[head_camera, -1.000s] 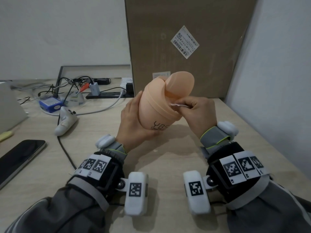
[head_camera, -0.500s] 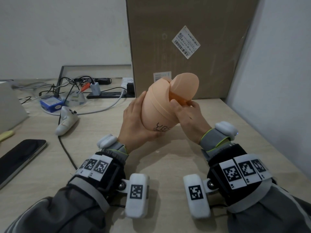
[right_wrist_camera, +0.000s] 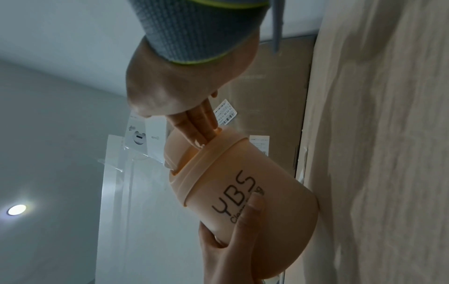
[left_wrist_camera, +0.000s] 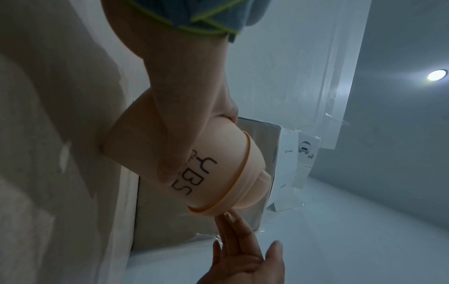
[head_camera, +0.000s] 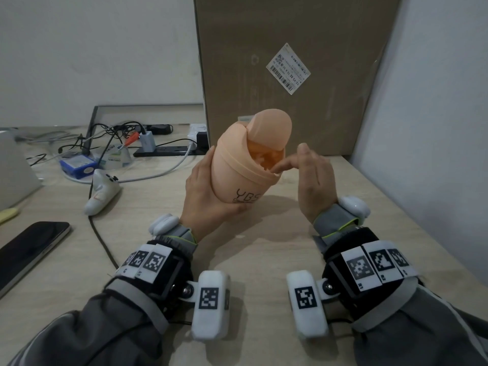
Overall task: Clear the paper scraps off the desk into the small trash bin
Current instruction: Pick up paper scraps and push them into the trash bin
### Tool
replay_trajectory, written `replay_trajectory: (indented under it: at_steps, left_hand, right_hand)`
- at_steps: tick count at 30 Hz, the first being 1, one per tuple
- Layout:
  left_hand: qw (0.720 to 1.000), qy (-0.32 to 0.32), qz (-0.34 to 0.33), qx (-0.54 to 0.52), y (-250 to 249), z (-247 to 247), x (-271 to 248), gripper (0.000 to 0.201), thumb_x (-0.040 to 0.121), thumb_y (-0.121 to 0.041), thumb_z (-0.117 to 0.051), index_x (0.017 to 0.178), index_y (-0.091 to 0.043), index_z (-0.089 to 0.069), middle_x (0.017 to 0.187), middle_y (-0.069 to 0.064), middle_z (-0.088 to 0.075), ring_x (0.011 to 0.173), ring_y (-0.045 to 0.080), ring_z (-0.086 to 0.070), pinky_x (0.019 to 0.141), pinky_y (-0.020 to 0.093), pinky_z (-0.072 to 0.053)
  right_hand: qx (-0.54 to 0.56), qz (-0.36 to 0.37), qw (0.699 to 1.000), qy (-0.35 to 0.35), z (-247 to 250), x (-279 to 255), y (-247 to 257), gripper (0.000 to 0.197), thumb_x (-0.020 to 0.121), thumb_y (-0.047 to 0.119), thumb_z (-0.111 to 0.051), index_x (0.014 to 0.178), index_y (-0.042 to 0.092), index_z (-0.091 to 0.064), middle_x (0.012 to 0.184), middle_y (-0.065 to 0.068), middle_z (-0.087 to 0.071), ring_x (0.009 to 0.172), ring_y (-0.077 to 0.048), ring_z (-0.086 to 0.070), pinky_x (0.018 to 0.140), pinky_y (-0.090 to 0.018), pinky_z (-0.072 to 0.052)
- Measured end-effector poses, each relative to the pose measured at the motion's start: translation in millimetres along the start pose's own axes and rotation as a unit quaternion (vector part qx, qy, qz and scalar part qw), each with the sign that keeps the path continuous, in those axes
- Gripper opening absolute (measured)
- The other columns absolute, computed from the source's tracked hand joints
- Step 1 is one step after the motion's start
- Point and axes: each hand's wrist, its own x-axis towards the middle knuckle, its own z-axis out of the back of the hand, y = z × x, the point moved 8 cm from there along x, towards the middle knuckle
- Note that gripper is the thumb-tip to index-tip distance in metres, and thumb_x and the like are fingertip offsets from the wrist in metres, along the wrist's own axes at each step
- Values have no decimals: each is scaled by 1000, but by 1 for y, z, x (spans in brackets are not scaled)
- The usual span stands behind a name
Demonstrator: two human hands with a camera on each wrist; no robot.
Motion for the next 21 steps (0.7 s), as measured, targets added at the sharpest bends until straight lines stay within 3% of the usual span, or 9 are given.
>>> replay_trajectory:
  at_steps: [3, 6, 9, 12, 14, 16, 18, 21]
  left_hand:
    - [1000, 4, -5, 0, -1, -1, 0, 136, 43, -65, -80, 162, -29, -23, 154, 3, -42, 141, 26, -41, 116, 57, -38]
    - [1000, 8, -6, 4, 0, -3, 1, 136, 43, -64, -80, 161, -28, -24, 153, 4, -42, 140, 27, -42, 115, 57, -39]
    - [1000, 16, -12, 10, -1, -4, 1, 134, 44, -64, -80, 161, -28, -24, 153, 2, -41, 139, 26, -41, 115, 56, -40]
    - [999, 26, -15, 17, -6, -4, -1, 134, 44, -65, -77, 161, -29, -22, 154, 1, -38, 139, 24, -38, 116, 53, -37]
    - [999, 27, -16, 17, -8, -4, -2, 133, 45, -65, -77, 161, -28, -22, 153, 1, -38, 139, 25, -38, 116, 54, -37]
    - [1000, 24, -13, 11, -7, -3, -2, 134, 44, -64, -79, 161, -28, -23, 153, 1, -39, 139, 26, -39, 115, 57, -38]
    - [1000, 14, -4, 0, -4, -2, -1, 135, 43, -63, -81, 161, -30, -24, 154, 2, -41, 140, 26, -41, 115, 57, -39]
    - [1000, 3, 3, -20, 5, -1, 3, 135, 44, -61, -88, 160, -35, -24, 154, 0, -43, 142, 26, -43, 115, 58, -41]
  right_hand:
    - [-11, -19, 998, 53, -13, -4, -7, 66, 89, 55, -10, 68, 32, -68, 80, 0, -68, 91, -25, -57, 95, -41, -34]
    - [-55, -74, 987, 134, -29, -11, -12, 51, 84, 63, -7, 68, 49, -54, 100, -1, -57, 104, -21, -38, 93, -28, -20]
    - [-32, -122, 976, 176, -33, -15, -11, 40, 98, 49, -21, 67, 39, -45, 109, 2, -44, 105, -14, -24, 99, -30, -17]
    - [-28, -145, 971, 188, -34, -18, -17, 35, 99, 47, -20, 75, 35, -43, 110, 5, -35, 105, -14, -20, 103, -34, -18]
    - [-56, -126, 975, 177, -35, -16, -21, 45, 94, 59, -15, 85, 31, -48, 106, 4, -38, 105, -14, -24, 98, -30, -20]
    - [-71, -79, 986, 129, -31, -11, -21, 73, 82, 71, -6, 92, 19, -56, 98, 4, -47, 102, -10, -29, 87, -23, -19]
    - [-69, -32, 994, 74, -22, -6, -16, 88, 80, 73, 0, 94, 16, -65, 94, 6, -55, 94, -3, -30, 89, -18, -21]
    - [-24, -9, 1000, 4, -6, -2, -12, 73, 89, 56, -5, 86, 28, -73, 89, 1, -60, 87, -8, -36, 87, -26, -28]
